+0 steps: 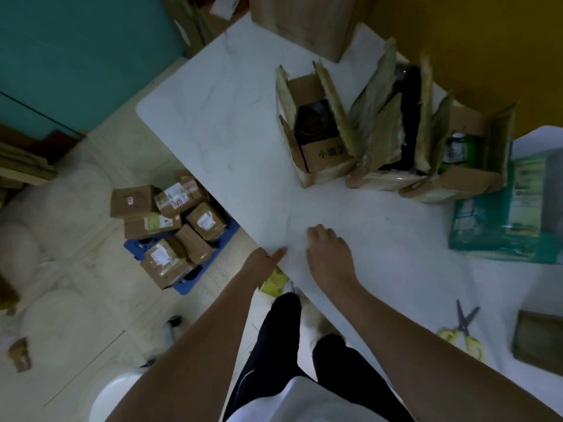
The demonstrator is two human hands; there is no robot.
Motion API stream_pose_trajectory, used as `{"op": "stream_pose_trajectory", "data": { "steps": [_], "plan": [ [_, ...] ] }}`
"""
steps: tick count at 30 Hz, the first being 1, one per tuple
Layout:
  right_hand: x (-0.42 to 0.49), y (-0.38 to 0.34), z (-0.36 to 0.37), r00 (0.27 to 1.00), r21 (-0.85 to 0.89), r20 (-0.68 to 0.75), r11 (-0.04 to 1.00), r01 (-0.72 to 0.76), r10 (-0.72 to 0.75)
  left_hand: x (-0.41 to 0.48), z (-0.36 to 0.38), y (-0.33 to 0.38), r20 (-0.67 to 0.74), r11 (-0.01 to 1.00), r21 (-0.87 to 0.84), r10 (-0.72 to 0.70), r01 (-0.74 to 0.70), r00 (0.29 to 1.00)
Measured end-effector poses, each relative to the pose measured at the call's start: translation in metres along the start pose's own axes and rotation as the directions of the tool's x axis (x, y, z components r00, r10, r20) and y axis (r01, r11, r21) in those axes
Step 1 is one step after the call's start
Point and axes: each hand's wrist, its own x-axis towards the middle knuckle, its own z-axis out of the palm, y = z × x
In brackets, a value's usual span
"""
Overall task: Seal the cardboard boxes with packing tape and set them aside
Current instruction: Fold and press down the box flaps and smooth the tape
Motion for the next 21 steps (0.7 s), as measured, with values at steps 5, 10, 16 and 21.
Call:
{"op": "stream_pose_trajectory", "data": {
  "steps": [5,10,16,21],
  "plan": [
    [-0.062,-0.002,0.044,0.889,0.073,0.193,0.909,0.410,-0.416,0.020,0.007,-0.017,-0.097,1.000,-0.014,-0.014,0.012,0.995],
    [-0.086,0.001,0.033,0.928,0.084,0.197,0.948,0.307,-0.317,-0.004,0.012,0.021,-0.344,0.923,0.280,-0.161,0.265,0.925],
    [-0.104,0.084,-0.030,0.997,-0.001,0.048,0.998,0.062,-0.062,-0.057,0.067,0.095,-0.278,0.871,0.403,-0.177,0.282,0.944],
    [-0.155,0.161,-0.113,0.914,0.168,-0.253,0.945,-0.281,0.317,-0.128,0.165,0.165,-0.146,0.753,0.658,0.164,-0.028,0.976]
  ]
}}
